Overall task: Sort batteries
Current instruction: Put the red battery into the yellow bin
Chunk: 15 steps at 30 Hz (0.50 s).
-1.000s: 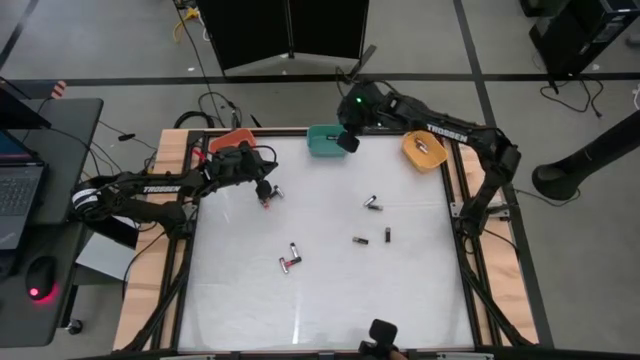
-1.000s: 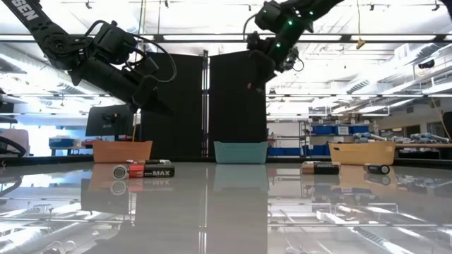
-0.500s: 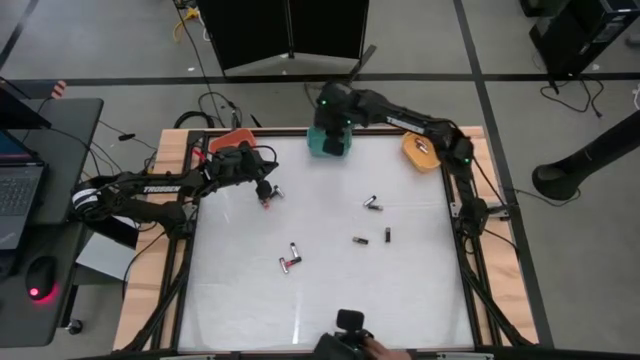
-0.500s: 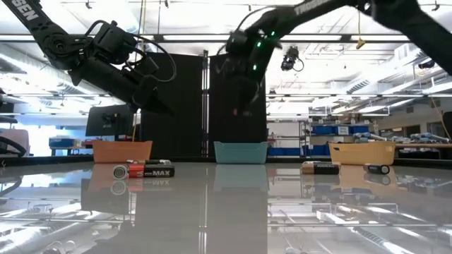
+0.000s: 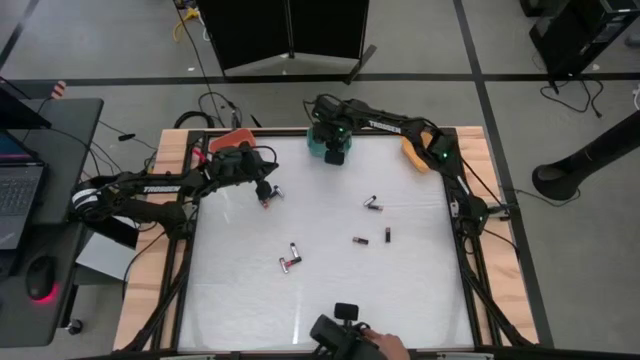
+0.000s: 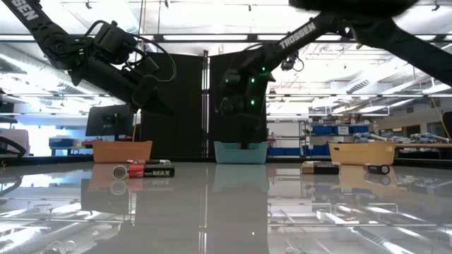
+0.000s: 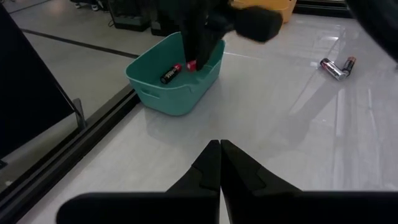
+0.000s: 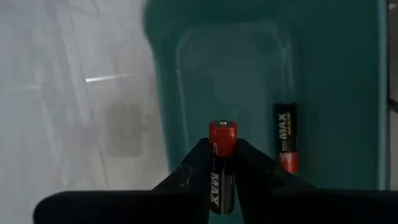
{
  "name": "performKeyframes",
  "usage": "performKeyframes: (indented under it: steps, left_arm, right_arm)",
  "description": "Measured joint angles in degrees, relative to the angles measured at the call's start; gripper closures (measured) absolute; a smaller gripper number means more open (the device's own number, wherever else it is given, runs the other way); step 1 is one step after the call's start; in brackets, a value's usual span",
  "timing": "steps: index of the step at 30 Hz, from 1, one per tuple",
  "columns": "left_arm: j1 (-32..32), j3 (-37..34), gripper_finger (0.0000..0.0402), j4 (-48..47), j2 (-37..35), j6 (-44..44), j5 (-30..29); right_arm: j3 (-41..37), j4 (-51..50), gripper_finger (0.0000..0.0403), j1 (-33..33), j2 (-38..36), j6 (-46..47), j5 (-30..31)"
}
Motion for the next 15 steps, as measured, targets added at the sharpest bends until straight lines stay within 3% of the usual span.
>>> performKeyframes:
  steps: [15]
  left_arm:
    - [0.00, 0.02, 0.0391, 0.00, 0.00, -0.26, 0.02]
  right_arm:
    - [-0.66, 2.08, 0.0343, -1.46, 1.07, -1.19, -4.47]
